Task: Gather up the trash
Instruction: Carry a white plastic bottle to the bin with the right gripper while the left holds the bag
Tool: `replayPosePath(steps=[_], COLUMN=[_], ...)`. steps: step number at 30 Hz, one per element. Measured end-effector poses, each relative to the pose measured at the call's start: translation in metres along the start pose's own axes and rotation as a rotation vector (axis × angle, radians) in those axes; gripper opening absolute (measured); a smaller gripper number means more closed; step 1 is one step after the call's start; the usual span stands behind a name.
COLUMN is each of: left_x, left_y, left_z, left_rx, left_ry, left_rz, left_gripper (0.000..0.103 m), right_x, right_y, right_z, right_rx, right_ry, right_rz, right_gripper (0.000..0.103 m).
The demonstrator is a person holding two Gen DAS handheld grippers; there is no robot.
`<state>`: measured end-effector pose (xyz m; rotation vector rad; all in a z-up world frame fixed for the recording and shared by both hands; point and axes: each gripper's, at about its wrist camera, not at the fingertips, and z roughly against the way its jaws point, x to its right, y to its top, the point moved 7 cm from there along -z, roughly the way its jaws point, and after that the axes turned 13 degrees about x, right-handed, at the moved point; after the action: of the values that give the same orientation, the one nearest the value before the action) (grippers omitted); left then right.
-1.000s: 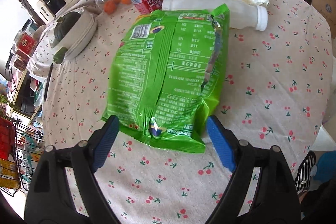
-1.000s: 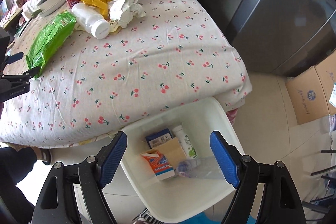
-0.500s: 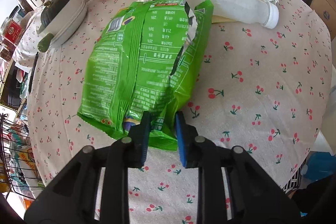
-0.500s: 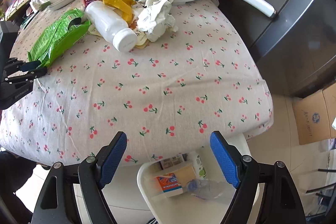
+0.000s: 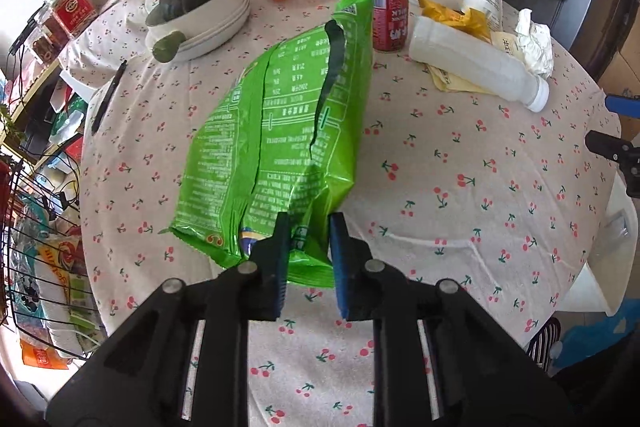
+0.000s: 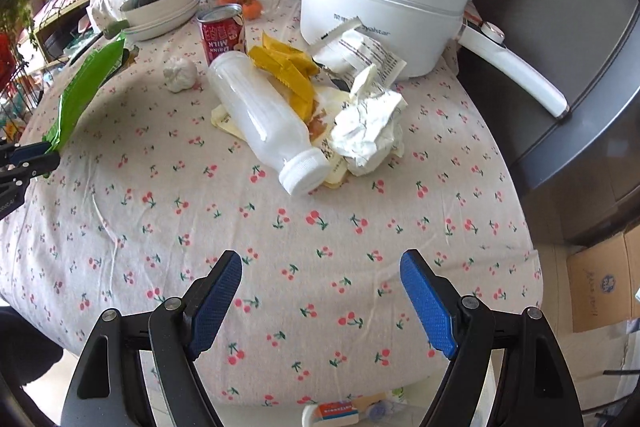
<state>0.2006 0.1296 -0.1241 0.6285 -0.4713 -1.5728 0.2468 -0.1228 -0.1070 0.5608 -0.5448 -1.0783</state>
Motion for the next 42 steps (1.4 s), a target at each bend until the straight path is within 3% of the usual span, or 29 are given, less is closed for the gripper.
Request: replayPosePath(steps=[6, 20, 22, 26, 28, 30, 33, 35, 36, 37, 42], left_x=[-0.025, -0.033, -0.033, -0.032, -0.032, -0.031, -0.030, -0.030, -0.029, -0.028, -0.029], left_y=[-0.010, -0.018, -0.018, -0.018, -0.018, -0.019, -0.019, -0.019, -0.019, -0.019, -0.018], left_z=[0.001, 0.002, 0.002, 0.002, 0.002, 0.002, 0.002, 0.002, 0.002, 0.002, 0.000], left_rx=[-0.005, -0.020, -0.020, -0.020, -0.022, -0.024, -0.026, -0.026, -0.026, -0.027, -0.029], left_ry=[0.020, 0.003, 0.001, -0.002, -0.006, -0.009, -0.013, -0.017, -0.018, -0.020, -0.027], left_rz=[0.055, 0.068, 0.069, 0.069, 0.067, 0.064, 0.066, 0.065, 0.064, 0.062, 0.065], left_gripper=[0.021, 0.021, 0.021, 0.021, 0.021, 0.021, 0.021, 0.021, 0.021, 0.021, 0.021], right_x=[-0.034, -0.027, -0.024, -0.019, -0.021, -0.025, -0.030, -0.028, -0.026, -0.022, -0.012], right_y=[0.025, 0.010, 0.007, 0.006, 0.006, 0.005, 0.001, 0.001, 0.000, 0.000, 0.013], right_z=[-0.019, -0.076, -0.080, -0.078, -0.074, -0.069, -0.059, -0.055, -0.050, -0.045, -0.052], right_rx=[0.084, -0.004, -0.016, -0.018, -0.018, -0.022, -0.027, -0.018, -0.004, 0.014, 0.047], right_ry=[0.072, -0.023, -0.011, 0.023, 0.055, 0.082, 0.111, 0.105, 0.091, 0.081, 0.080], right_rz=[0.090, 0.106, 0.087, 0.050, 0.039, 0.046, 0.068, 0.071, 0.075, 0.077, 0.047], right_gripper=[0.081, 0.069, 0.053, 0.036, 0.021, 0.018, 0.020, 0.033, 0.049, 0.058, 0.059])
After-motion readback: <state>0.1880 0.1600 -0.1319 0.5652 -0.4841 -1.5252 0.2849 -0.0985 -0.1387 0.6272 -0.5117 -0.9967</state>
